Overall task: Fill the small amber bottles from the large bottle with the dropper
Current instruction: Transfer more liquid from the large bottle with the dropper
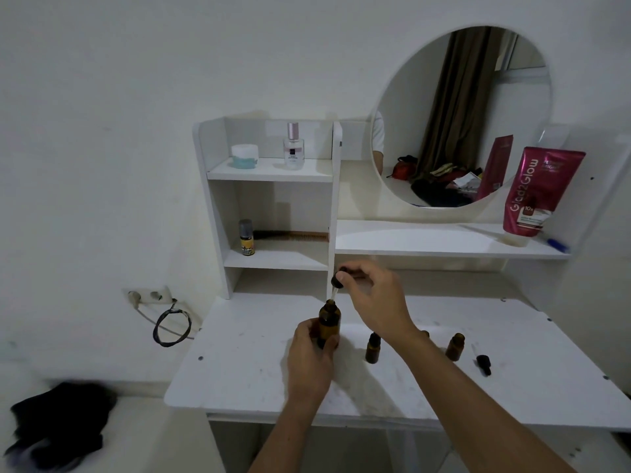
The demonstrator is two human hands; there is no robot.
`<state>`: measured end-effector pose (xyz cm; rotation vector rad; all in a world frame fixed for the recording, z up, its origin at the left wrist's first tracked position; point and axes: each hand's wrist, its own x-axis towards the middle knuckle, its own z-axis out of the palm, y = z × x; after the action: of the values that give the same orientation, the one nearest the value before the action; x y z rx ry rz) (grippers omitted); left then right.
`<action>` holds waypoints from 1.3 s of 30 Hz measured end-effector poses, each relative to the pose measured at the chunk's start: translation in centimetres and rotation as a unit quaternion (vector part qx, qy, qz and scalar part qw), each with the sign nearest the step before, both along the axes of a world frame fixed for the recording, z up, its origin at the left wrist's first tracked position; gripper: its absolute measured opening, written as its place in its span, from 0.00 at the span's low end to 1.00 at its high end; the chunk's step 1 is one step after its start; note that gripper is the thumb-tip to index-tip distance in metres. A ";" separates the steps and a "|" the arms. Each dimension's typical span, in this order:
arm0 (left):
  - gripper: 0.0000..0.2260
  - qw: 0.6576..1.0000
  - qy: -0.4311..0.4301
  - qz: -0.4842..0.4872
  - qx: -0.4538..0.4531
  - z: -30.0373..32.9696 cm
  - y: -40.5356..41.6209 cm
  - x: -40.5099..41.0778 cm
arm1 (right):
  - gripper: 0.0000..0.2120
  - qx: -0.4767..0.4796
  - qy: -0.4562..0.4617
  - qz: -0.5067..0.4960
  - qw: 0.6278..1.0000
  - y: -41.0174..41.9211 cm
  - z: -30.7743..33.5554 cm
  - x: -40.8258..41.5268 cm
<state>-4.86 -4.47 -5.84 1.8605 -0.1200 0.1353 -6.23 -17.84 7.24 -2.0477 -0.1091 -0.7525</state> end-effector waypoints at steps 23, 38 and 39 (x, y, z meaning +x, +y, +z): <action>0.17 1.000 -0.002 0.003 0.009 -0.6 0.0 0.4 | 0.05 0.033 0.076 -0.038 0.996 1.4 -3.4 0.8; 0.23 1.000 -0.010 0.021 0.018 -0.4 0.1 0.4 | 0.06 0.077 -0.047 -0.047 0.995 1.1 1.5 -1.2; 0.24 1.000 -0.009 0.022 0.018 -0.4 0.1 0.3 | 0.06 0.089 -0.058 -0.047 0.993 0.8 2.1 -1.6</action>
<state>-4.56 -4.38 -6.22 1.8988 -0.0949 0.1821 -7.84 -17.08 9.32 -1.8503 -0.0120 -0.9079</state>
